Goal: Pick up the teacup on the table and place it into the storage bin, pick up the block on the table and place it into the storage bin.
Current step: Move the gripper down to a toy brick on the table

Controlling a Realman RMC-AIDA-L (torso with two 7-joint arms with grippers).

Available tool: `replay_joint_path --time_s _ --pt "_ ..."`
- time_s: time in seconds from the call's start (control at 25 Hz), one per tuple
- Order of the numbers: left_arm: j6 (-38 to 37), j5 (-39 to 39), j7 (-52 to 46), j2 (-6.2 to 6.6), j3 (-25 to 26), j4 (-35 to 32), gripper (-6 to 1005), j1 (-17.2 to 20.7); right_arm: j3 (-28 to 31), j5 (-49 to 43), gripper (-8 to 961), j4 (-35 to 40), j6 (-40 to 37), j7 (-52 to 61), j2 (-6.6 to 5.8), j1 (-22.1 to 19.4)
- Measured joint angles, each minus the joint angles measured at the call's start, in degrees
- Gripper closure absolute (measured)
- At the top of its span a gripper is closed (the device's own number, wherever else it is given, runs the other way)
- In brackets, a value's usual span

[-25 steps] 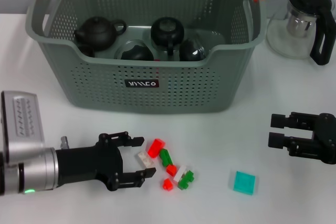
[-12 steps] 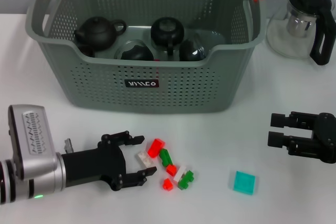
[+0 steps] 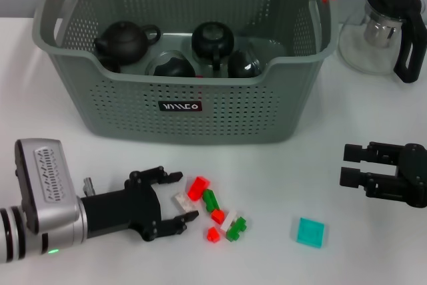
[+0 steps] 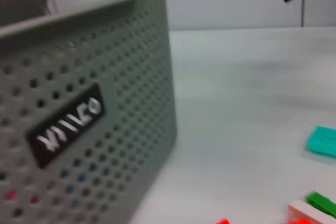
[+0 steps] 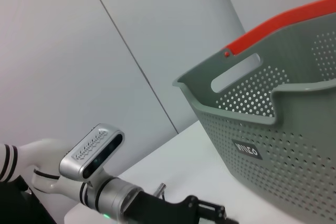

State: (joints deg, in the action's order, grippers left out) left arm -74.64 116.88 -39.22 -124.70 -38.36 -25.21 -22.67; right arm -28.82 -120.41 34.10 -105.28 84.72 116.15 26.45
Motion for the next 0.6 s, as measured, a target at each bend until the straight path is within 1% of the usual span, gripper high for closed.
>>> replay_joint_path --time_s 0.16,0.36,0.6 --pt "0.0 -2.2 0.0 0.09 0.0 -0.2 250 0.2 0.0 0.0 267 -0.1 0.0 0.0 0.05 -0.1" --pt "-0.2 -2.2 0.1 0.24 -0.1 -0.3 250 0.3 0.0 0.0 268 -0.2 0.0 0.0 0.05 -0.1" --pt "-0.4 -1.6 0.2 0.21 -0.6 -0.2 311 0.6 0.0 0.0 269 -0.2 0.0 0.1 -0.05 -0.1"
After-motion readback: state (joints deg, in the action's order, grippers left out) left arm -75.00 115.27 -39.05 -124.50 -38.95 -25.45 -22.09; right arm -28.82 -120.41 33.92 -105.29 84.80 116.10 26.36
